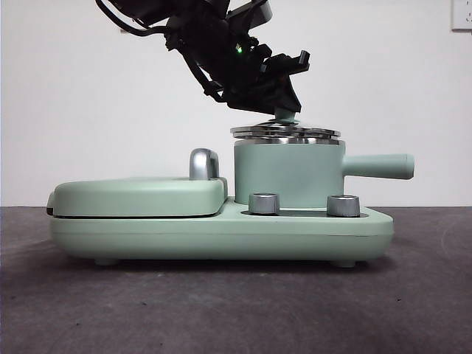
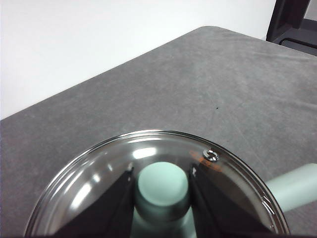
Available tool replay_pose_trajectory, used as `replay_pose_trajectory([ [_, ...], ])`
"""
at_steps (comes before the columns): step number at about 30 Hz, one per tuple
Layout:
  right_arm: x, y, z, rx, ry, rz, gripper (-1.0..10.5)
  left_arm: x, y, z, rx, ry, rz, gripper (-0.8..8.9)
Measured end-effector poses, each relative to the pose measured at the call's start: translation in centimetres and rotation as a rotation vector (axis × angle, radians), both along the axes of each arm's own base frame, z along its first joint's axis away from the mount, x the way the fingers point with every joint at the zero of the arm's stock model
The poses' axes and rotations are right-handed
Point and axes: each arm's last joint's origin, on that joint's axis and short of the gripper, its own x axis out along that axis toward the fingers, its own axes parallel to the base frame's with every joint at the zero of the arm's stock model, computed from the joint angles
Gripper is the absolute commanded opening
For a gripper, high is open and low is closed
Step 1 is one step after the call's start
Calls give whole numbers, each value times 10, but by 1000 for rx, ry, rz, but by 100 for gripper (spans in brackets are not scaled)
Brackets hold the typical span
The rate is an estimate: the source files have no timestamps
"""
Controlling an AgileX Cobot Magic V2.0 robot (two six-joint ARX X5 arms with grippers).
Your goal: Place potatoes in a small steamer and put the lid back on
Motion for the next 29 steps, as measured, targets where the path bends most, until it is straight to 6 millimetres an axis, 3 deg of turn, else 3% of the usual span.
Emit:
replay_pose_trajectory([
  [29, -1, -1, -2, -14, 19, -2, 326, 4, -1, -4, 4, 70, -45, 10],
])
